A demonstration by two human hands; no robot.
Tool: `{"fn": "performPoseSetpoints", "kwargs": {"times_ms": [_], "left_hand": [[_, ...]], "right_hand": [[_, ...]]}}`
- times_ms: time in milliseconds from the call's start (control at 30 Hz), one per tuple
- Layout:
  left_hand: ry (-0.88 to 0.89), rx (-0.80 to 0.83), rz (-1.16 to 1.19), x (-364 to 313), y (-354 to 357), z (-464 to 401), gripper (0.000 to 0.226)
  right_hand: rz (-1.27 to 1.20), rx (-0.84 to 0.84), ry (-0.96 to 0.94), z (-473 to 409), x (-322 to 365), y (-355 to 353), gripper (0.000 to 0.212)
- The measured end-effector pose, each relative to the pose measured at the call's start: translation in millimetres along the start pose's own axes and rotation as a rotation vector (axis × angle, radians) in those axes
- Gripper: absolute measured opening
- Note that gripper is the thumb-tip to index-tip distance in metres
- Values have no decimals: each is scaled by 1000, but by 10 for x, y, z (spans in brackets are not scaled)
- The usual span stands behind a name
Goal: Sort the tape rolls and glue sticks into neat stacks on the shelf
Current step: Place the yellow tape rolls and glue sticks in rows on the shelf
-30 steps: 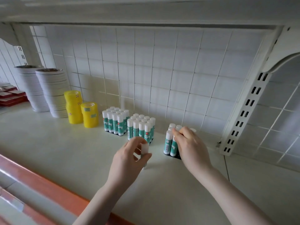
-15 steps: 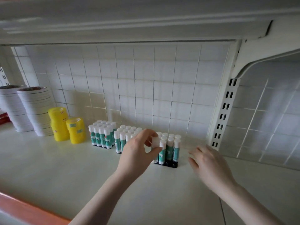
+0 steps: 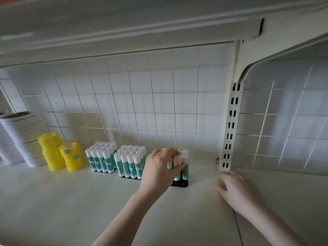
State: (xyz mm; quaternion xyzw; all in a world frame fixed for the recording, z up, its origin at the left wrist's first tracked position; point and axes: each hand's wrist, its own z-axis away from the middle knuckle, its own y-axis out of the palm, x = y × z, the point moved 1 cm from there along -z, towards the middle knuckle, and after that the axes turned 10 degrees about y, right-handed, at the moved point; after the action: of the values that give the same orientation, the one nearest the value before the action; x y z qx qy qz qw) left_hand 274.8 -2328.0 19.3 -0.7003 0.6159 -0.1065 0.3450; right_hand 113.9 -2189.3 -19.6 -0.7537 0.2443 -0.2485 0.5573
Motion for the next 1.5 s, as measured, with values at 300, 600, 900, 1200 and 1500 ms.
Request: {"fn": "performPoseSetpoints", "kwargs": {"times_ms": [300,600,900,1200,1500], "left_hand": [[105,-69,-203,165,134,84,32],[230,-15,-430,143,124,166,38],[150,148,-453,-15,9,140,46],[21,44,-363,-656,-34,150,46],[55,73,-234,-1715,240,425,45]], "right_hand": [[4,12,-7,-19,2,7,25],[22,22,-8,0,18,-34,23],[32,54,-63,6,-150,-357,13],[45,-88,-30,295,-978,-602,29],[27,-224,168,1195,-2084,-758,20]]}}
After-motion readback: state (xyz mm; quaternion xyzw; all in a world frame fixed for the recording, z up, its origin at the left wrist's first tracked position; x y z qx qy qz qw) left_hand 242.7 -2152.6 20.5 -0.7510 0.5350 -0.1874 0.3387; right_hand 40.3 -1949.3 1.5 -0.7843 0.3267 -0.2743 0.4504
